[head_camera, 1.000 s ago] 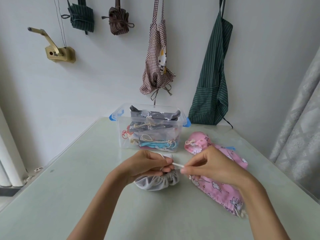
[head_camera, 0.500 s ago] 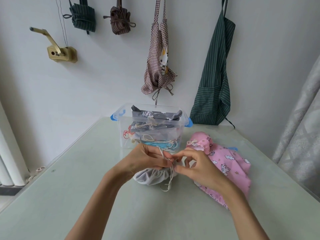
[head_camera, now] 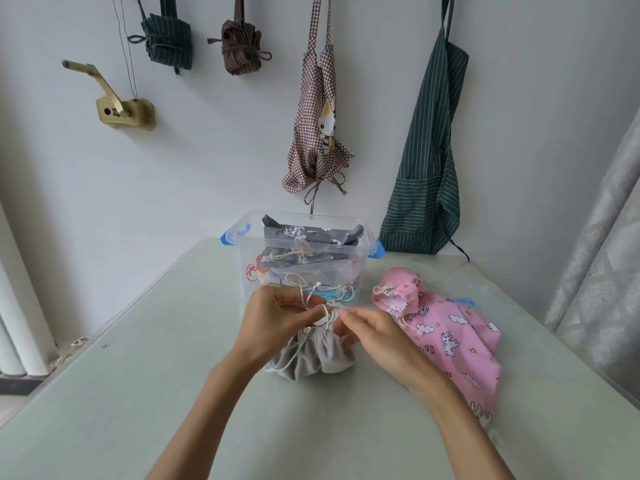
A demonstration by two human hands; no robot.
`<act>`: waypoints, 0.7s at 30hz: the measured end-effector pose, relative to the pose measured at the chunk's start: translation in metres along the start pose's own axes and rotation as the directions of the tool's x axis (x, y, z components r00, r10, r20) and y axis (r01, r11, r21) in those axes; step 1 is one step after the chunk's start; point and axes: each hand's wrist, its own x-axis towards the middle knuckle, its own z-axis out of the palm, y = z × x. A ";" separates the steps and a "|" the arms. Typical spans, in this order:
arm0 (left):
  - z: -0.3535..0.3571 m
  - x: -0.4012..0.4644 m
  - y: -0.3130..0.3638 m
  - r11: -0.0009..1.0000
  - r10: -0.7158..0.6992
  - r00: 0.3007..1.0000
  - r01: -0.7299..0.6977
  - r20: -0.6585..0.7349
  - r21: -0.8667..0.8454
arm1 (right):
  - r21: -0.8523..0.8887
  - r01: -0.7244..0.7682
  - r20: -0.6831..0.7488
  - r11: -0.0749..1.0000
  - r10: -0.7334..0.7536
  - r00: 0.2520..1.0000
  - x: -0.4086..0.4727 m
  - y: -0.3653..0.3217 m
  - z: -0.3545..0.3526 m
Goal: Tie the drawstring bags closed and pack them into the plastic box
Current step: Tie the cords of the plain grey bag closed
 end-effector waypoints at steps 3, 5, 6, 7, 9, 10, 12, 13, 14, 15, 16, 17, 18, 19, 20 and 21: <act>0.002 -0.001 0.002 0.999 0.033 0.998 -0.032 0.050 -0.017 | 0.084 -0.135 0.027 0.987 0.133 0.991 -0.001 -0.001 0.002; 0.001 -0.002 0.005 0.997 0.065 0.995 -0.062 0.070 -0.045 | 0.161 -0.124 0.065 0.979 0.114 0.991 -0.001 0.002 0.003; 0.001 -0.002 0.005 0.996 0.077 0.994 -0.074 0.075 -0.051 | 0.204 -0.117 0.048 0.972 0.109 0.993 -0.001 0.003 0.003; 0.001 -0.002 0.006 0.996 0.083 0.994 -0.080 0.072 -0.048 | 0.231 -0.108 0.012 0.967 0.108 0.994 0.000 0.003 0.002; -0.001 -0.001 0.004 0.998 0.061 0.997 -0.059 0.043 -0.028 | 0.277 -0.122 -0.057 0.953 0.143 0.988 0.001 0.003 -0.001; -0.001 0.000 0.004 0.999 0.041 0.999 -0.040 0.030 -0.025 | 0.349 -0.136 -0.052 0.927 0.164 0.985 0.002 0.002 -0.002; 0.000 0.000 0.004 0.999 0.024 0.999 -0.023 0.027 -0.032 | 0.568 -0.195 0.048 0.800 0.204 0.978 0.003 0.000 -0.005; 0.002 -0.001 0.005 0.999 0.024 0.999 -0.023 0.028 -0.032 | 0.646 -0.212 0.090 0.733 0.202 0.975 0.003 -0.001 -0.005; 0.003 -0.001 0.005 0.999 0.023 0.999 -0.022 0.026 -0.029 | 0.677 -0.209 0.087 0.706 0.205 0.975 0.003 -0.002 -0.005; 0.004 -0.001 0.006 0.999 0.020 0.999 -0.019 0.025 -0.027 | 0.676 -0.194 0.044 0.711 0.224 0.974 0.004 -0.001 -0.006; 0.004 -0.001 0.006 0.999 0.017 1.000 -0.016 0.024 -0.032 | 0.658 -0.163 -0.030 0.735 0.242 0.970 0.004 0.000 -0.008; 0.003 -0.001 0.006 0.999 0.015 1.000 -0.014 0.018 -0.041 | 0.632 -0.117 -0.119 0.766 0.246 0.962 0.004 0.000 -0.011; 0.001 0.000 0.005 0.999 0.017 1.000 -0.017 0.008 -0.049 | 0.603 -0.069 -0.191 0.795 0.227 0.955 0.003 0.000 -0.016; -0.001 0.001 0.005 0.998 0.023 1.000 -0.023 -0.001 -0.051 | 0.575 -0.036 -0.218 0.817 0.195 0.956 0.001 0.000 -0.022; -0.002 0.002 0.005 0.998 0.030 1.000 -0.030 -0.002 -0.050 | 0.558 -0.022 -0.202 0.830 0.162 0.966 -0.001 0.001 -0.029; -0.003 0.002 0.005 0.998 0.038 0.999 -0.038 0.007 -0.048 | 0.535 -0.024 -0.165 0.844 0.133 0.977 -0.003 0.001 -0.034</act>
